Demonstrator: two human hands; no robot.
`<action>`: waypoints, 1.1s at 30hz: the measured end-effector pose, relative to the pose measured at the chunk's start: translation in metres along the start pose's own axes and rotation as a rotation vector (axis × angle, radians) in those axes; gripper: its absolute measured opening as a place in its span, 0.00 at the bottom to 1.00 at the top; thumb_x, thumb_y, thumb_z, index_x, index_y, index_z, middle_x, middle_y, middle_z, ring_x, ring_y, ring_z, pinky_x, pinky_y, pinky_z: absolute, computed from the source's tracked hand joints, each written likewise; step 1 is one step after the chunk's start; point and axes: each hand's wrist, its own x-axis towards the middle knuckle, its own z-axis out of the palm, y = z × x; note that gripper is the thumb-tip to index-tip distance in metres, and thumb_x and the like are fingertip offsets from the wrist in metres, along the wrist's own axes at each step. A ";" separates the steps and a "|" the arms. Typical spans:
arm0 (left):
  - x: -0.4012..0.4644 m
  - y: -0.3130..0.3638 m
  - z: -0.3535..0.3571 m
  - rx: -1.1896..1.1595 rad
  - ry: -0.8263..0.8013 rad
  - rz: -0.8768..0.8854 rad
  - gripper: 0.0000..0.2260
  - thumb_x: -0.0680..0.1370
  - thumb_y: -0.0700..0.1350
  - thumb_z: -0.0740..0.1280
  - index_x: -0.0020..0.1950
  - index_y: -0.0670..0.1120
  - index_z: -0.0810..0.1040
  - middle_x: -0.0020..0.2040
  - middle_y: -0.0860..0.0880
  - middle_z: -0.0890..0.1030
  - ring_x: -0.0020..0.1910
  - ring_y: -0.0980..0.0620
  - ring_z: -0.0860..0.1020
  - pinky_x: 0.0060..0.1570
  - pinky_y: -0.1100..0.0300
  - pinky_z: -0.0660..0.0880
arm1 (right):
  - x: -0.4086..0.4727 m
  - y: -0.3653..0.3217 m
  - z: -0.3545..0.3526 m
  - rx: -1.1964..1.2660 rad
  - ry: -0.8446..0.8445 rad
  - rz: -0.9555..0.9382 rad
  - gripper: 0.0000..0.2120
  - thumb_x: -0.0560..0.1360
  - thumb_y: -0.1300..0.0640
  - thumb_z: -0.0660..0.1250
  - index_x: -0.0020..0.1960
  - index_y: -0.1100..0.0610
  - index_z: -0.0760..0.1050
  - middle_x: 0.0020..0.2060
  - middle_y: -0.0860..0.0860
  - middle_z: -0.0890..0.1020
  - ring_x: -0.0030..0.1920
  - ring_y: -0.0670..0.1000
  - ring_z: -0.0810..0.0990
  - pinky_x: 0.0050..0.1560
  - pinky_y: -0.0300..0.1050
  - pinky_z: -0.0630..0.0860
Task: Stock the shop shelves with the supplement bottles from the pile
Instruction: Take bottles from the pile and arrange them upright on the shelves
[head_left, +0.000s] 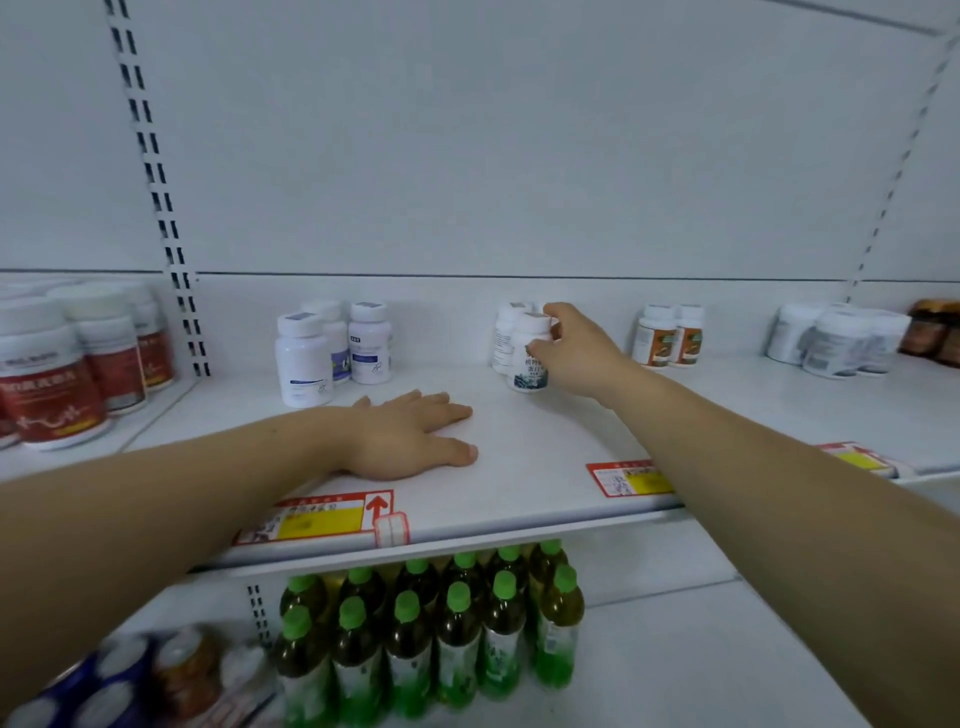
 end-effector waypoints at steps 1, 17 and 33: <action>0.000 0.000 0.000 -0.008 0.002 -0.001 0.29 0.77 0.66 0.53 0.76 0.61 0.49 0.78 0.57 0.46 0.76 0.54 0.43 0.73 0.42 0.41 | 0.000 0.000 0.000 -0.003 0.001 -0.004 0.25 0.78 0.56 0.62 0.74 0.56 0.60 0.65 0.55 0.73 0.63 0.55 0.73 0.58 0.44 0.68; -0.082 -0.050 -0.040 -0.136 0.215 -0.113 0.30 0.76 0.62 0.62 0.75 0.57 0.59 0.76 0.51 0.61 0.73 0.50 0.62 0.69 0.57 0.57 | -0.041 -0.132 0.025 -0.254 -0.054 -0.268 0.29 0.76 0.41 0.63 0.73 0.50 0.64 0.72 0.49 0.66 0.71 0.52 0.66 0.66 0.45 0.63; -0.566 -0.363 0.026 -0.231 0.523 -0.853 0.27 0.75 0.59 0.66 0.72 0.56 0.65 0.73 0.52 0.67 0.69 0.51 0.68 0.65 0.58 0.63 | -0.262 -0.590 0.344 -0.070 -0.489 -0.936 0.29 0.77 0.38 0.60 0.73 0.51 0.64 0.71 0.51 0.68 0.68 0.54 0.68 0.62 0.45 0.65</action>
